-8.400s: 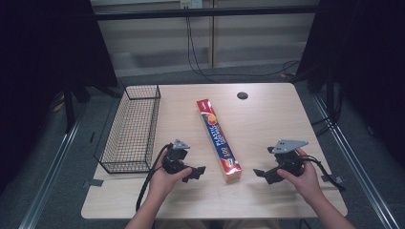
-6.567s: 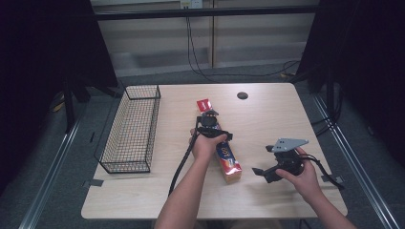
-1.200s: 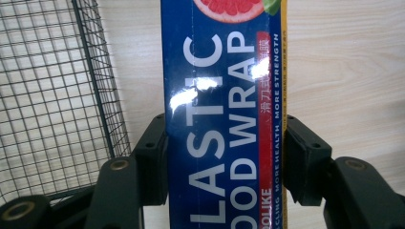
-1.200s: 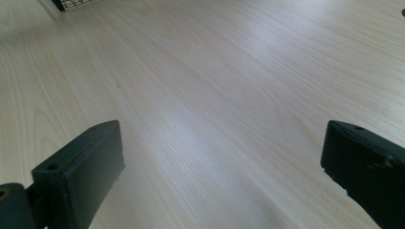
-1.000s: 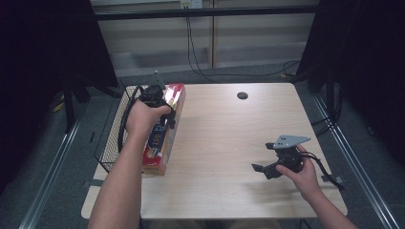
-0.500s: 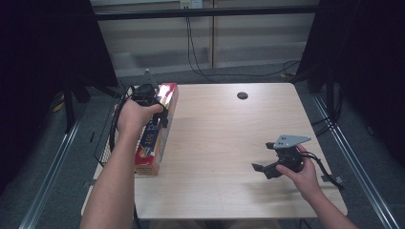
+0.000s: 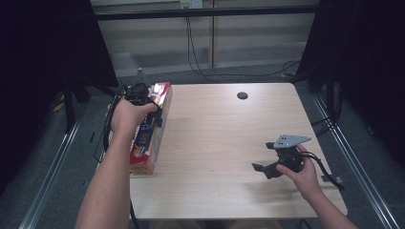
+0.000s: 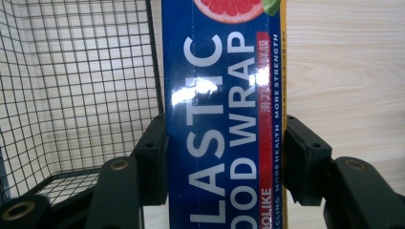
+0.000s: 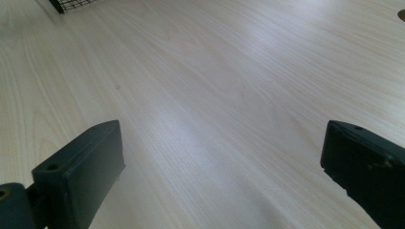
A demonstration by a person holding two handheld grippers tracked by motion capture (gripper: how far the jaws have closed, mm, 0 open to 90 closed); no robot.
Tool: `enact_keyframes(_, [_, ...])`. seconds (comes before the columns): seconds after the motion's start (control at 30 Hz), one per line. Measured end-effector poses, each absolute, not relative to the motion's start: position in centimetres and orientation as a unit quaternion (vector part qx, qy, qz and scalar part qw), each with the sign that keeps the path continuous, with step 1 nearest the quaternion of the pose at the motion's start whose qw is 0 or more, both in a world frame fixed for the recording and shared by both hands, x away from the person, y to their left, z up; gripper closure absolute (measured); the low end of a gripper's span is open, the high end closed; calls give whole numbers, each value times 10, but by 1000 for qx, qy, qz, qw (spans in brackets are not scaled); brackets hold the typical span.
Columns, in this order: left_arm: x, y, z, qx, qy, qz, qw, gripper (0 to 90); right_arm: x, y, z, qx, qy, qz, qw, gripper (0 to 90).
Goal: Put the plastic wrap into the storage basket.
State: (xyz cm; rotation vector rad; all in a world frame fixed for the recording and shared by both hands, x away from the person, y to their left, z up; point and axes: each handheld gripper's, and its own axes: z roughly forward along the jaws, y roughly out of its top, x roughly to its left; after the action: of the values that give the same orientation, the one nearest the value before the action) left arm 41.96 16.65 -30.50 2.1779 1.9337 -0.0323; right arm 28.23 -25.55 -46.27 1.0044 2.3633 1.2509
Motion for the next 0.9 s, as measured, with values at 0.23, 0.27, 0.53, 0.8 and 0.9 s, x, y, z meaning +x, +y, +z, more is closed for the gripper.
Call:
enact_keyframes(0.23, [418, 174, -301, 740, 663, -8, 116, 444, 282, -255, -463, 348, 819, 434, 141, 5])
enact_keyframes(0.27, [418, 175, -300, 739, 664, -5, 116, 444, 282, -255, -463, 348, 819, 434, 142, 5])
enact_keyframes(0.53, [417, 183, -298, 731, 673, 4, 112, 444, 282, -255, -463, 346, 821, 432, 140, 8])
enact_keyframes(0.8, [417, 193, -301, 725, 679, 3, 115, 444, 282, -255, -463, 347, 819, 434, 140, 8])
enact_keyframes(0.9, [417, 198, -303, 725, 680, -1, 110, 444, 282, -255, -462, 346, 819, 435, 139, 8])
